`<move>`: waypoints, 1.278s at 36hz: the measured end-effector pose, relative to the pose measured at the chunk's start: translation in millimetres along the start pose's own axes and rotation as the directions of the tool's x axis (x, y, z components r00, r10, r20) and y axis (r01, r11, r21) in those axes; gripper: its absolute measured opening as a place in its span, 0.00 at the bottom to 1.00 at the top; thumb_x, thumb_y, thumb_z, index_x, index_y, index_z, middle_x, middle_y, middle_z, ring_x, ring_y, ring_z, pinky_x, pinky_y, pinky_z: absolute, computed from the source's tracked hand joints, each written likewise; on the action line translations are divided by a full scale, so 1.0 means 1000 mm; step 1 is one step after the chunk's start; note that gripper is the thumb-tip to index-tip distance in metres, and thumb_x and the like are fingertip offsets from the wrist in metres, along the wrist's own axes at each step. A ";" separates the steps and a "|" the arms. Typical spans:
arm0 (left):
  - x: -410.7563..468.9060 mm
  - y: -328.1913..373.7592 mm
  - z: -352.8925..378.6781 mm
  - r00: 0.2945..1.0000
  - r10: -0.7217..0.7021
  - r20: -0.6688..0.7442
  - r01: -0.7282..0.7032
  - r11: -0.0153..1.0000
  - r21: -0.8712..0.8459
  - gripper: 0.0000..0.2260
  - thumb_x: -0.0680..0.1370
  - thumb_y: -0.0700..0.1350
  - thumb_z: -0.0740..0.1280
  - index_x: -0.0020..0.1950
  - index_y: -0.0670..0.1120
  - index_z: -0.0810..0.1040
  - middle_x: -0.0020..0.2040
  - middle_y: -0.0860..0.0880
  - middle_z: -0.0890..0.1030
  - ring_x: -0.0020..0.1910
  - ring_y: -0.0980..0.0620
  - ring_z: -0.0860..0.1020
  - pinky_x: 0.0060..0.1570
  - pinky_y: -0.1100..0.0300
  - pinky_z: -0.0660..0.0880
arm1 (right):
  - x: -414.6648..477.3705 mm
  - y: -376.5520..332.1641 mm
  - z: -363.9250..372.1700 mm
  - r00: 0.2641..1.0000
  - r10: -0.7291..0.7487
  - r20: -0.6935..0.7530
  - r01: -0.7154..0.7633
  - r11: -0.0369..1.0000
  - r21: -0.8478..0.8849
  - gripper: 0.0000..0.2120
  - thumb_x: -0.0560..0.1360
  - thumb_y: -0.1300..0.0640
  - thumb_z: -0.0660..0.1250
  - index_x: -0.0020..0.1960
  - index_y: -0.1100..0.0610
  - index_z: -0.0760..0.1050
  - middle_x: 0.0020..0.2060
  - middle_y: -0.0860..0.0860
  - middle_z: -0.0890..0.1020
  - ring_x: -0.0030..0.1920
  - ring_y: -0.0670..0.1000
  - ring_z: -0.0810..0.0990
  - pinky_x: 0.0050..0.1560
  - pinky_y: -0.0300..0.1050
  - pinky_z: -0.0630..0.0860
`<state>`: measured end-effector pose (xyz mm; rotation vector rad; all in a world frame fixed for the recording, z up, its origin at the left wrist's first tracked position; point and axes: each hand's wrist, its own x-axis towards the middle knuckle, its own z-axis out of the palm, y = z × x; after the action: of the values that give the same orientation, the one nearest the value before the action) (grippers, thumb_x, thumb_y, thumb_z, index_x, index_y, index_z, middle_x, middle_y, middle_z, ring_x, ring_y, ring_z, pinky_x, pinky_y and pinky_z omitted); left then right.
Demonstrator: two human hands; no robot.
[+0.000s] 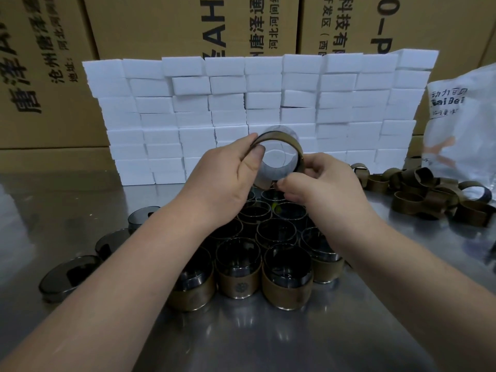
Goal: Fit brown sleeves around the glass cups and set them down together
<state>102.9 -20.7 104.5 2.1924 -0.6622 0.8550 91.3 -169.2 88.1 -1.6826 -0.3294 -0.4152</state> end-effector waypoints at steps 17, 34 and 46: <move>-0.003 -0.006 -0.001 0.988 0.114 -0.107 -0.112 0.993 0.023 0.13 0.77 0.52 0.55 0.32 0.61 0.67 0.23 0.60 0.72 0.29 0.67 0.71 0.30 0.74 0.62 | -0.003 -0.006 -0.005 0.998 -0.052 0.044 0.050 0.998 0.039 0.09 0.65 0.68 0.67 0.41 0.57 0.81 0.20 0.41 0.74 0.21 0.39 0.70 0.24 0.28 0.66; -0.003 -0.004 -0.004 0.978 0.003 -0.210 -0.027 0.994 -0.110 0.06 0.73 0.54 0.62 0.37 0.61 0.74 0.26 0.64 0.75 0.31 0.67 0.75 0.33 0.73 0.67 | -0.003 -0.009 0.002 0.996 -0.071 -0.050 0.074 0.996 0.051 0.12 0.59 0.59 0.66 0.35 0.43 0.82 0.37 0.60 0.82 0.45 0.68 0.80 0.46 0.70 0.75; -0.003 -0.008 0.005 0.960 -0.081 -0.269 0.003 0.960 -0.279 0.14 0.68 0.64 0.61 0.45 0.57 0.73 0.41 0.55 0.79 0.39 0.64 0.77 0.41 0.70 0.72 | 0.000 0.001 -0.001 0.991 -0.115 0.063 0.104 0.984 0.147 0.08 0.64 0.58 0.72 0.43 0.50 0.80 0.37 0.46 0.86 0.41 0.48 0.85 0.47 0.45 0.81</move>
<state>108.1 -18.3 96.0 1.7884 -0.5557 0.9640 91.9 -170.6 87.5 -1.5453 -0.4953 -0.4033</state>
